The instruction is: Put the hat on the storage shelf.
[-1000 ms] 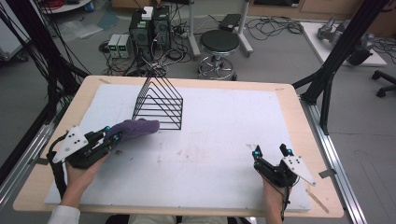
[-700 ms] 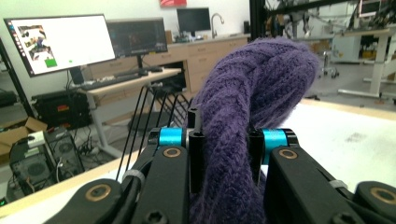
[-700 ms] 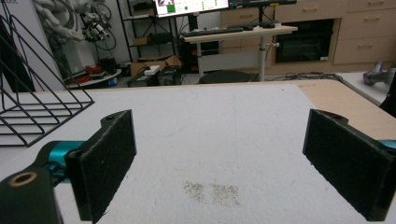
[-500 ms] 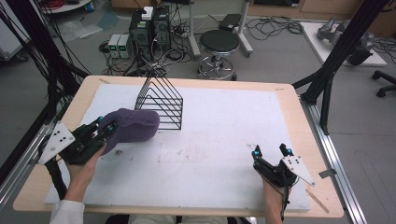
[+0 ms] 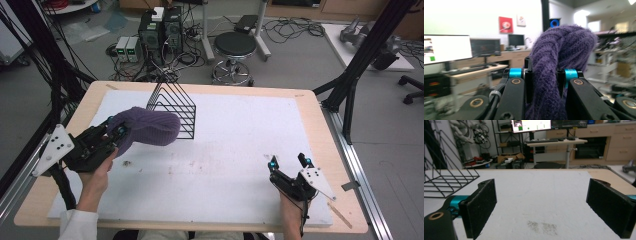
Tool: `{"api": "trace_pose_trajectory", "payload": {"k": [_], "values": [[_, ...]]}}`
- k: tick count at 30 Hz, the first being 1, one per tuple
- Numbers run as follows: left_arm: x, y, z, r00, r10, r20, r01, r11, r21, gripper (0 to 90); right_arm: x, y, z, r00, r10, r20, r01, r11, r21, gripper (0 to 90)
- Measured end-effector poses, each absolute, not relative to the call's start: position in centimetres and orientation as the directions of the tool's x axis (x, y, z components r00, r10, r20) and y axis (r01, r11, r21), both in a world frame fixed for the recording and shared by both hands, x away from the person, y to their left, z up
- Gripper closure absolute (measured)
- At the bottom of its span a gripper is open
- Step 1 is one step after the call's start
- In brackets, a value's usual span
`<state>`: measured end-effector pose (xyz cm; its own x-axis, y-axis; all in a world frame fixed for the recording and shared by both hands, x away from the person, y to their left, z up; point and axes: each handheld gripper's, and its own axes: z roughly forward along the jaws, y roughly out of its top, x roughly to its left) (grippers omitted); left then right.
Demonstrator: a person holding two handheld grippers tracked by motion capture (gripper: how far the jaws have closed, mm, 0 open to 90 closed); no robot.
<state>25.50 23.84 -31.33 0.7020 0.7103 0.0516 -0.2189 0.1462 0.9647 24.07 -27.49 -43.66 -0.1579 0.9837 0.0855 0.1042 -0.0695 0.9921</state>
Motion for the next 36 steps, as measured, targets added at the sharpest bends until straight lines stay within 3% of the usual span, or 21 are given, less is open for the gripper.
{"api": "trace_pose_trajectory", "payload": {"k": [12, 27, 36], "values": [[26.1, 22.1, -31.0, 0.771, 0.633, -0.063, -0.164, 0.293, 0.942, 78.3, 23.6, -23.7, -41.9, -0.297, 0.949, -0.109, -0.028, 0.105, 0.994, 8.7], [27.0, 19.8, -30.3, 0.812, 0.569, -0.131, -0.115, 0.375, 0.920, 78.3, 24.2, -19.4, -39.3, -0.521, 0.847, -0.099, -0.111, 0.048, 0.993, 8.7], [27.3, 18.3, -30.4, 0.836, 0.526, -0.154, -0.082, 0.398, 0.914, 78.3, 25.6, -15.6, -38.5, -0.723, 0.686, -0.077, -0.094, 0.014, 0.996, 8.7]]}}
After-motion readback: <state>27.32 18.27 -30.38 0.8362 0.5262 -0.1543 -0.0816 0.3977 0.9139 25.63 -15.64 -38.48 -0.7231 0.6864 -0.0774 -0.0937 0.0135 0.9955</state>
